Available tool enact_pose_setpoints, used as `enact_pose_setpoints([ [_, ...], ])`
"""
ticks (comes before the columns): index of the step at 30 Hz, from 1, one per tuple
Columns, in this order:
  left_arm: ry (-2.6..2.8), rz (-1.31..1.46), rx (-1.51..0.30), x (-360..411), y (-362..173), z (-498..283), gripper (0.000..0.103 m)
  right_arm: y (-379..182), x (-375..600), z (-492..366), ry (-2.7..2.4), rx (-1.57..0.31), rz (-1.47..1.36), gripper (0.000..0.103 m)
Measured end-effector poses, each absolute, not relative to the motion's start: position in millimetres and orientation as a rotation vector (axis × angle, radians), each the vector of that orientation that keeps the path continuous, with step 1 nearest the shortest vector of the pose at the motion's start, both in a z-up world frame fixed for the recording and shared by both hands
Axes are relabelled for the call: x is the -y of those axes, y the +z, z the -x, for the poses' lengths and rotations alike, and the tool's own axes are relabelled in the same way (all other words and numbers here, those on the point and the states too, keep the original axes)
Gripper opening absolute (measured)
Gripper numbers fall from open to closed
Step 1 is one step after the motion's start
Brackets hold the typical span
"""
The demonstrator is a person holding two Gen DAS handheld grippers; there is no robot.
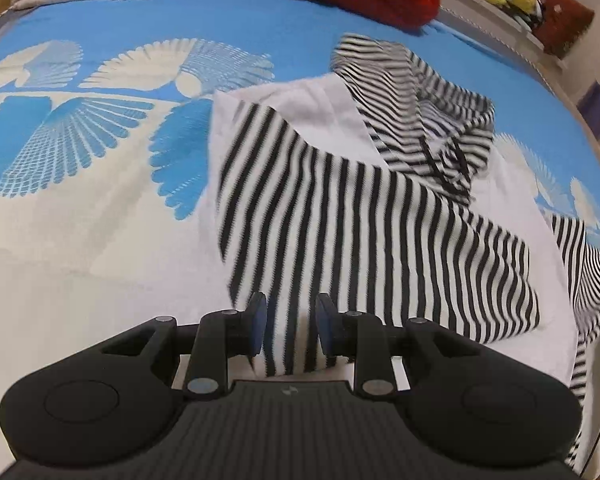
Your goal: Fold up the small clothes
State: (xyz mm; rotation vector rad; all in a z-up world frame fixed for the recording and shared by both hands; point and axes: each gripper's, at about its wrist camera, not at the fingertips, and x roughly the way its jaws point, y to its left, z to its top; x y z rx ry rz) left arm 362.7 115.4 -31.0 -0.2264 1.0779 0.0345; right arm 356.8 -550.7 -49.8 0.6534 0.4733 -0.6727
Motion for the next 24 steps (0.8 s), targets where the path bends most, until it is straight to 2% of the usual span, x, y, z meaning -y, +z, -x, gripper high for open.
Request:
enact_pose_setpoints([
  [3, 0.064, 0.288, -1.055, -132, -22, -362, 0.029, 8, 461, -375, -0.429, -0.335, -0.356, 0.004],
  [6, 0.105, 0.359, -1.035, -153, -15, -360, 0.029, 48, 362, -366, -0.062, -0.241, -0.255, 0.004],
  [7, 0.118, 0.375, -1.031, -159, -14, -360, 0.029, 57, 329, -360, 0.094, -0.247, -0.281, 0.007],
  [8, 0.129, 0.392, -1.027, -166, -13, -359, 0.029, 60, 301, -357, 0.243, -0.286, -0.333, 0.008],
  [9, 0.135, 0.406, -1.026, -171, -12, -359, 0.029, 59, 276, -355, 0.37, -0.358, -0.392, 0.017],
  [10, 0.136, 0.42, -1.026, -176, -11, -357, 0.029, 54, 249, -356, 0.492, -0.471, -0.446, 0.031],
  [12, 0.131, 0.442, -1.028, -183, -11, -356, 0.029, 41, 212, -354, 0.576, -0.682, -0.474, 0.036],
  [15, 0.123, 0.466, -1.033, -187, -12, -353, 0.029, 28, 196, -342, 0.501, -0.859, -0.466, 0.037],
  [18, 0.111, 0.493, -1.053, -184, -18, -354, 0.029, 15, 216, -331, 0.371, -0.887, -0.467, 0.043],
  [24, 0.077, 0.57, -1.058, -166, -32, -363, 0.029, -44, 265, -339, 0.118, -0.99, -0.586, 0.045],
])
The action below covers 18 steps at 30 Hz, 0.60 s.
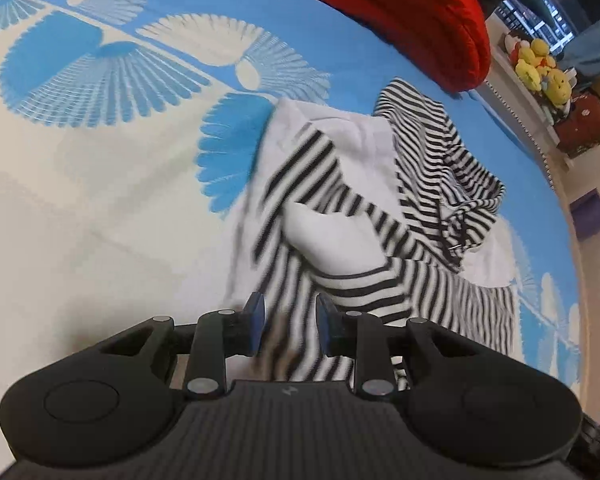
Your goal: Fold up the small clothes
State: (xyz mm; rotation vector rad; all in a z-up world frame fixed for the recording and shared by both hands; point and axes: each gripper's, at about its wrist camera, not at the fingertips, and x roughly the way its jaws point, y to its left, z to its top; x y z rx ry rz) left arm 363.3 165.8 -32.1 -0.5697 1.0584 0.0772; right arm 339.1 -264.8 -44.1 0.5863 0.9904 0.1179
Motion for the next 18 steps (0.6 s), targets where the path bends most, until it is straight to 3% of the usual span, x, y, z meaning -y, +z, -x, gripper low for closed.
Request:
enact_pose_setpoints([
  [3, 0.064, 0.572, -1.035, -151, -32, -372, 0.029, -58, 276, -352, 0.108, -1.011, -0.554, 0.045],
  [6, 0.064, 0.567, -1.014, -140, -35, -381, 0.029, -86, 284, -360, 0.061, -1.189, -0.569, 0.044],
  [10, 0.077, 0.614, -0.989, -134, -43, -395, 0.029, -74, 276, -366, 0.115, -1.186, -0.532, 0.046],
  [13, 0.095, 0.658, -0.969, -133, -48, -403, 0.042, -70, 276, -371, 0.137, -1.171, -0.505, 0.046],
  [18, 0.071, 0.65, -0.961, -116, -54, -415, 0.05, -64, 278, -376, 0.157, -1.165, -0.472, 0.046],
])
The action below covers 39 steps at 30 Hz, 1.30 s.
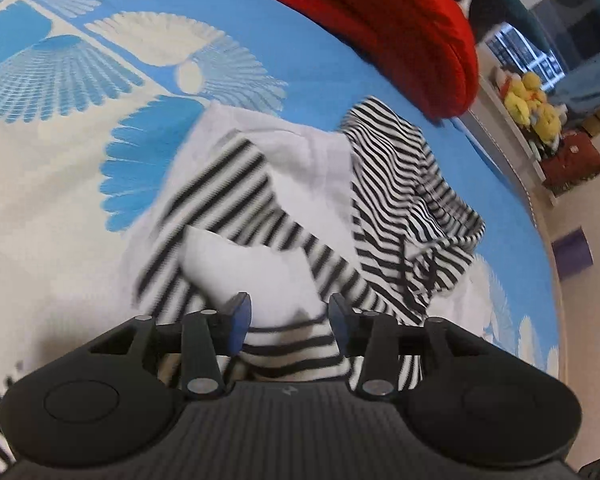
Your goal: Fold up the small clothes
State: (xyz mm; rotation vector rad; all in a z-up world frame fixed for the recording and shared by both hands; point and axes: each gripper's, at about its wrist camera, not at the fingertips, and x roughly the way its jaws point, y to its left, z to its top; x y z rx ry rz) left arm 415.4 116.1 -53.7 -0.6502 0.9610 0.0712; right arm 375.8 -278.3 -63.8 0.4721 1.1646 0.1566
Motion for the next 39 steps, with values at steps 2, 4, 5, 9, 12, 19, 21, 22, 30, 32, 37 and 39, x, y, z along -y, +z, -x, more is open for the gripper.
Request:
enact_pose_setpoints([
  [2, 0.048, 0.61, -0.956, -102, -55, -419, 0.061, -58, 276, -376, 0.181, -1.148, -0.438, 0.046],
  [4, 0.034, 0.539, -0.952, -85, -57, -423, 0.071, -53, 273, -374, 0.198, -1.128, -0.395, 0.046],
  [5, 0.036, 0.507, -0.951, -77, -59, -424, 0.077, -50, 272, -372, 0.207, -1.123, -0.376, 0.046],
  [9, 0.055, 0.356, -0.984, -47, -74, -426, 0.084, -50, 267, -372, 0.231, -1.128, -0.362, 0.046],
  [12, 0.044, 0.15, -0.975, -24, -81, -423, 0.085, -53, 264, -372, 0.238, -1.143, -0.371, 0.046],
  [19, 0.274, 0.188, -0.93, -53, -38, -384, 0.053, -66, 267, -372, 0.216, -1.195, -0.424, 0.046],
  [21, 0.319, 0.253, -0.938, -68, -31, -363, 0.057, -71, 272, -371, 0.179, -1.216, -0.473, 0.046],
  [22, 0.331, 0.313, -0.948, -79, -30, -353, 0.056, -74, 275, -370, 0.159, -1.225, -0.49, 0.046],
  [30, 0.232, 0.871, -0.962, -156, -51, -337, 0.056, -72, 280, -354, 0.087, -1.21, -0.52, 0.046],
  [32, 0.241, 0.92, -0.972, -161, -56, -338, 0.056, -71, 280, -350, 0.082, -1.204, -0.514, 0.046],
  [37, 0.33, 0.866, -1.04, -170, -64, -343, 0.009, -67, 281, -347, 0.075, -1.188, -0.496, 0.046],
  [39, 0.311, 0.798, -1.032, -167, -58, -346, 0.006, -63, 281, -348, 0.071, -1.172, -0.49, 0.046],
])
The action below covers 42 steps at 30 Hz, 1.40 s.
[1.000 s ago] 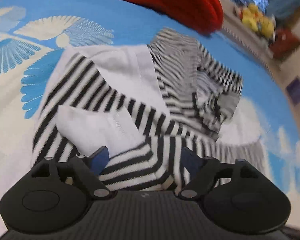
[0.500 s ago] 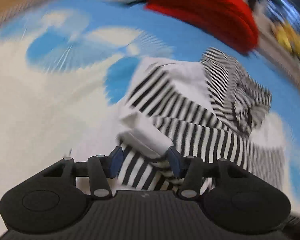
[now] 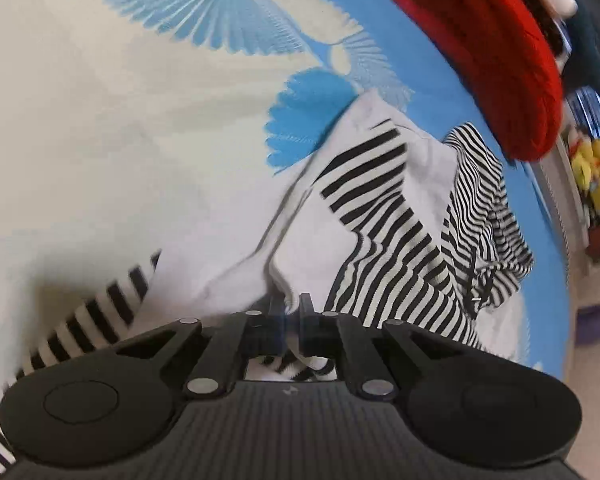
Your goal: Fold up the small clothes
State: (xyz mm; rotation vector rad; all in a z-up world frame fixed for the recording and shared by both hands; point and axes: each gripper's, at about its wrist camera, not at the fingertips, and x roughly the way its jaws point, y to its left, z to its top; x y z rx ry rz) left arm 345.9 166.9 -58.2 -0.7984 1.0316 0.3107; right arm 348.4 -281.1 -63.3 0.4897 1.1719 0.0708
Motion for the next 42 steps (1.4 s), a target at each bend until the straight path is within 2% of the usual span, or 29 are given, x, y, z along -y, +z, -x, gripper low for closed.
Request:
enact_pose_setpoints([
  [2, 0.221, 0.685, -0.963, -154, -36, -351, 0.005, -59, 283, -350, 0.059, -1.146, -0.485, 0.046],
  [6, -0.004, 0.494, -0.681, -131, 24, -345, 0.005, -53, 288, -354, 0.032, -1.097, -0.498, 0.046],
  [8, -0.016, 0.472, -0.602, -134, 32, -335, 0.006, -54, 291, -355, 0.006, -1.086, -0.511, 0.046],
  [10, 0.044, 0.521, -0.693, -144, 16, -337, 0.008, -60, 296, -355, -0.035, -1.092, -0.53, 0.044],
  [13, 0.204, 0.476, -1.007, -155, -30, -355, 0.011, -73, 304, -355, -0.101, -1.13, -0.563, 0.037],
  [14, 0.254, 0.464, -1.038, -158, -36, -354, 0.011, -76, 306, -354, -0.132, -1.141, -0.562, 0.034],
  [16, 0.264, 0.489, -0.994, -162, -32, -351, 0.011, -78, 308, -352, -0.16, -1.142, -0.563, 0.023],
  [19, 0.185, 0.406, -0.897, -147, -14, -353, 0.013, -76, 307, -350, -0.176, -1.137, -0.554, 0.023],
  [20, 0.165, 0.386, -0.887, -140, -13, -356, 0.014, -74, 305, -349, -0.185, -1.126, -0.549, 0.023],
  [22, 0.117, 0.4, -0.929, -132, -23, -364, 0.015, -66, 303, -347, -0.183, -1.075, -0.541, 0.03],
  [26, 0.148, 0.45, -1.177, -128, -75, -373, 0.019, -67, 299, -353, -0.093, -1.078, -0.548, 0.038],
  [29, 0.153, 0.414, -1.154, -122, -70, -375, 0.02, -82, 305, -354, -0.119, -1.157, -0.614, 0.037],
  [33, 0.13, 0.315, -1.06, -112, -52, -374, 0.028, -61, 296, -354, -0.064, -1.077, -0.535, 0.044],
  [36, 0.162, 0.326, -1.13, -114, -71, -378, 0.03, -60, 296, -359, -0.041, -1.085, -0.492, 0.05],
  [39, 0.177, 0.33, -1.14, -117, -71, -381, 0.031, -78, 311, -361, -0.053, -1.194, -0.59, 0.048],
  [42, 0.162, 0.306, -1.063, -118, -48, -374, 0.034, -62, 321, -359, -0.067, -1.146, -0.6, 0.049],
])
